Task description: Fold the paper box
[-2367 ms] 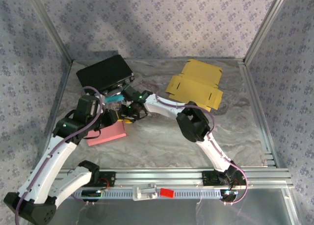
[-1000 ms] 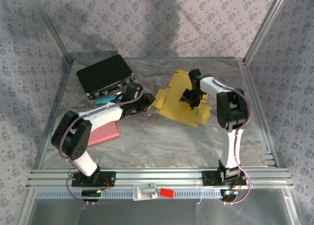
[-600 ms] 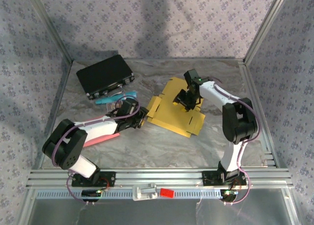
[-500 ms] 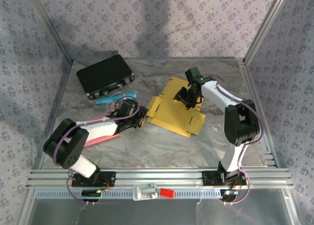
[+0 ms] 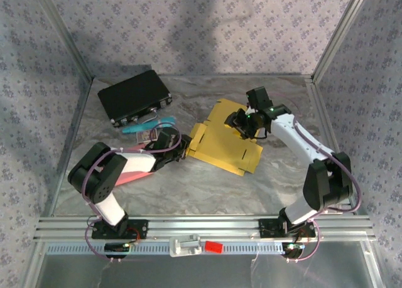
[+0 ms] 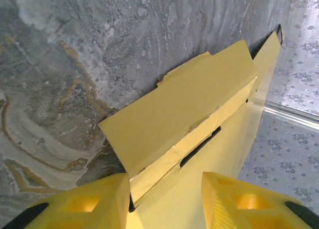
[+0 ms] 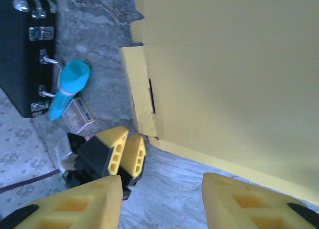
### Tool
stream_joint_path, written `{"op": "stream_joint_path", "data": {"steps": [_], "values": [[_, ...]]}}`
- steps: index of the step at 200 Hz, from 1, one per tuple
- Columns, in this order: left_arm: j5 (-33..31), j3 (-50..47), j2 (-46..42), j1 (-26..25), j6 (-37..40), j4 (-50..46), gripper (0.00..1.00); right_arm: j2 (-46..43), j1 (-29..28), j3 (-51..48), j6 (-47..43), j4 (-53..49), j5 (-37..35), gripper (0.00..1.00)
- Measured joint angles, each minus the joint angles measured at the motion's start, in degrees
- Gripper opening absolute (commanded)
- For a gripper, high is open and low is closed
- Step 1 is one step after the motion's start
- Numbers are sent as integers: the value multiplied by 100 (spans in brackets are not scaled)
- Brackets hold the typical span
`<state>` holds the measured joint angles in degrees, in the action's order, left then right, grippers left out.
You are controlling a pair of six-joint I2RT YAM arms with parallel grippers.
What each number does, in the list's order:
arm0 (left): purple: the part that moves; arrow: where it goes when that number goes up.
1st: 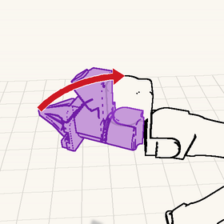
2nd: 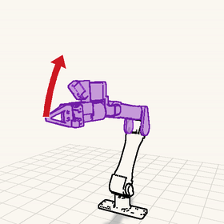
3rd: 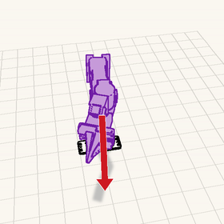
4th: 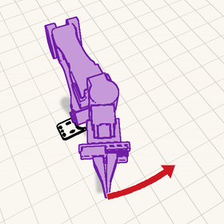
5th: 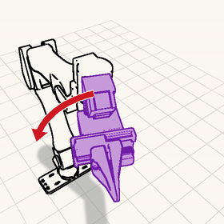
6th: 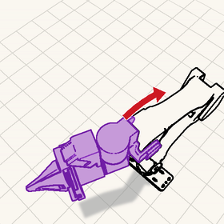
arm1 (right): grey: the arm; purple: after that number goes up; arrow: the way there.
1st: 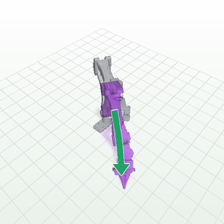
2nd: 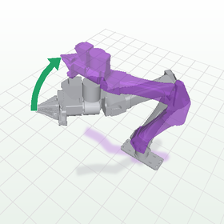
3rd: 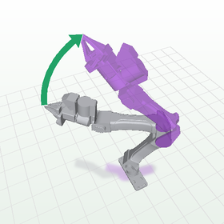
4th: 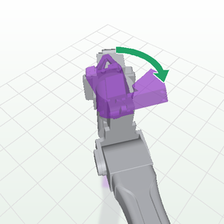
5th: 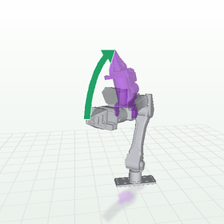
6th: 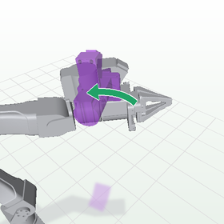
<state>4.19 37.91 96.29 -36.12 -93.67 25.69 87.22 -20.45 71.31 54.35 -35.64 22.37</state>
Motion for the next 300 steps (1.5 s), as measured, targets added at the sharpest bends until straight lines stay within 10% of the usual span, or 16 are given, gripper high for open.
{"op": "stream_joint_path", "data": {"steps": [75,205,300], "values": [[-52,-11,243,0,-197,188,36,-365,0,-210,157,72,63,48],[-455,-26,664,-2,-352,1329,0,-817,-186,-791,354,273,-33,47],[-1534,297,-374,-516,-1390,535,0,-2579,-2092,-2933,3799,2140,-2524,70]]}}
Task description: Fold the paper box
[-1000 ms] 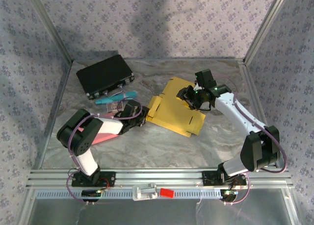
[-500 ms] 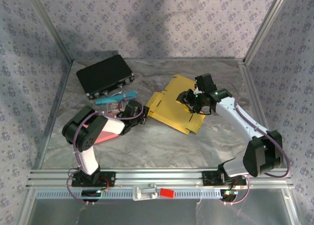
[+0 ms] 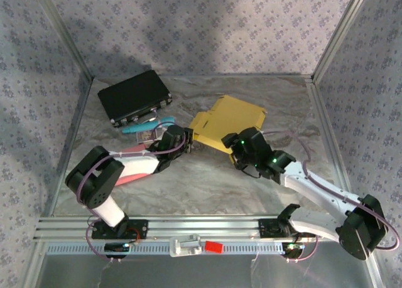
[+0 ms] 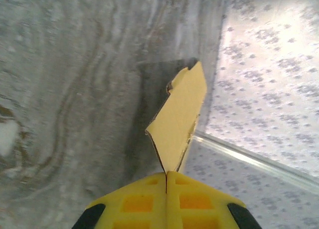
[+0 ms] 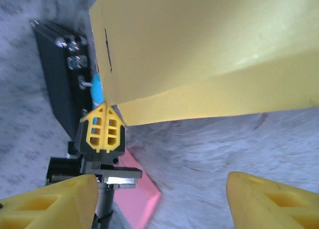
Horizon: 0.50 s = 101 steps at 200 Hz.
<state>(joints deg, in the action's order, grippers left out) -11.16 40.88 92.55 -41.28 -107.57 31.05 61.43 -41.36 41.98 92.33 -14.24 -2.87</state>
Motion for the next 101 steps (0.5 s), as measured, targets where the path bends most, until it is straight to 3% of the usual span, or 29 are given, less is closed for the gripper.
{"op": "stream_joint_path", "data": {"steps": [43,101], "values": [[-221,87,-129,-61,-492,-234,0,380,-723,-389,1333,999,-1143,70],[-350,181,-365,-162,-870,-605,0,793,-916,-483,1676,1808,-2011,61]]}}
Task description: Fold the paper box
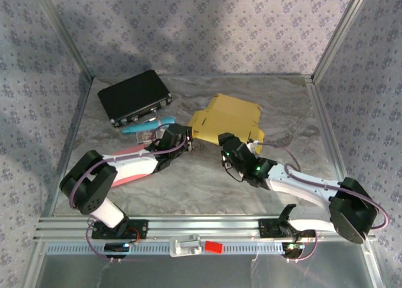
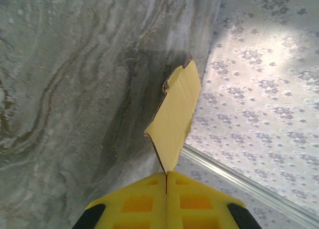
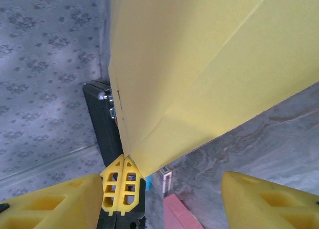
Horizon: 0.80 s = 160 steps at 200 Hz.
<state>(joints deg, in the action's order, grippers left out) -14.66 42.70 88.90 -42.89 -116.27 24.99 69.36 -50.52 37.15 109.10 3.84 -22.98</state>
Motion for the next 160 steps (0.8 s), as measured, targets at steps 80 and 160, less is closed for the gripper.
{"op": "stream_joint_path", "data": {"steps": [80,160], "values": [[-15,109,-175,2,-234,-190,0,520,39,-144,-68,743,-363,40],[7,109,-321,0,-238,-404,0,636,461,-85,-415,1095,-289,8]]}}
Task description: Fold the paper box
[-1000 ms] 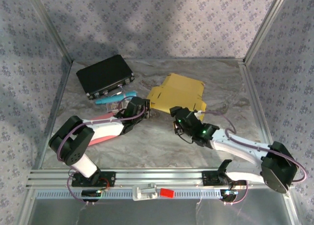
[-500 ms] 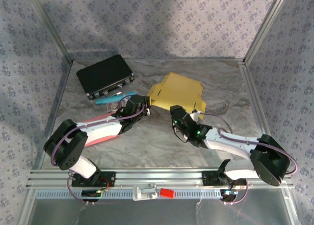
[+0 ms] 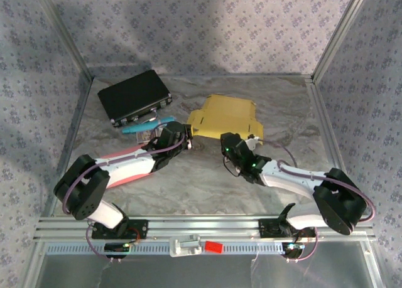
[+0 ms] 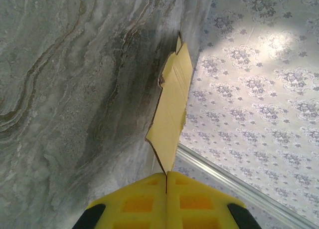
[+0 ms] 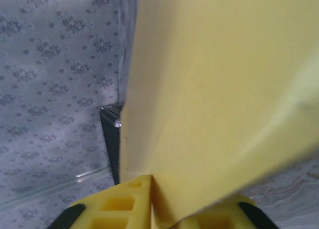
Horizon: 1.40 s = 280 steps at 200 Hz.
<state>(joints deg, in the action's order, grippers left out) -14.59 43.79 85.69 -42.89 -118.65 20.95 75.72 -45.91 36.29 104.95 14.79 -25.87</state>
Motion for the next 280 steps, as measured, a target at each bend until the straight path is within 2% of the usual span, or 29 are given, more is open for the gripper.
{"op": "stream_joint_path", "data": {"steps": [7,17,31,42,53,82,109,142,179,193,210,231,257,280], "values": [[2,0,-11,-2,2,-2,7,-9,39,48,-33,-11,42,4],[4,0,-22,2,42,-9,24,-52,116,151,-133,-50,122,0],[87,2,-55,15,120,-52,43,-157,240,308,-232,-227,192,0],[199,46,-136,52,201,-197,50,-256,402,490,-328,-522,323,0],[398,151,-267,116,400,-461,54,-363,627,743,-514,-876,490,0],[894,715,-874,503,1373,-1609,57,-535,1364,1840,-997,-2124,1062,0],[1067,1366,-1600,992,2743,-2833,57,-546,1950,3362,-1357,-3674,1676,0],[1250,1840,-2050,1432,4675,-3724,52,-717,2011,4769,-1386,-5442,2184,0],[2011,1902,-2079,1231,7265,-4076,54,-1113,2020,4990,-592,-6977,2715,0],[2238,1786,-2153,1172,7884,-4096,54,-1043,2181,4990,-409,-7167,2973,0],[2448,1545,-2315,1261,8273,-4065,55,-654,2586,5031,-361,-7134,3294,0],[2721,1366,-2304,1316,8518,-3976,57,365,2990,5392,-520,-6870,3753,0],[2830,1346,-2087,1088,8918,-3709,60,1899,3136,6041,-914,-6629,4162,0],[2804,1349,-1838,831,9425,-3477,62,2507,3154,6485,-1161,-6645,4251,0]]}}
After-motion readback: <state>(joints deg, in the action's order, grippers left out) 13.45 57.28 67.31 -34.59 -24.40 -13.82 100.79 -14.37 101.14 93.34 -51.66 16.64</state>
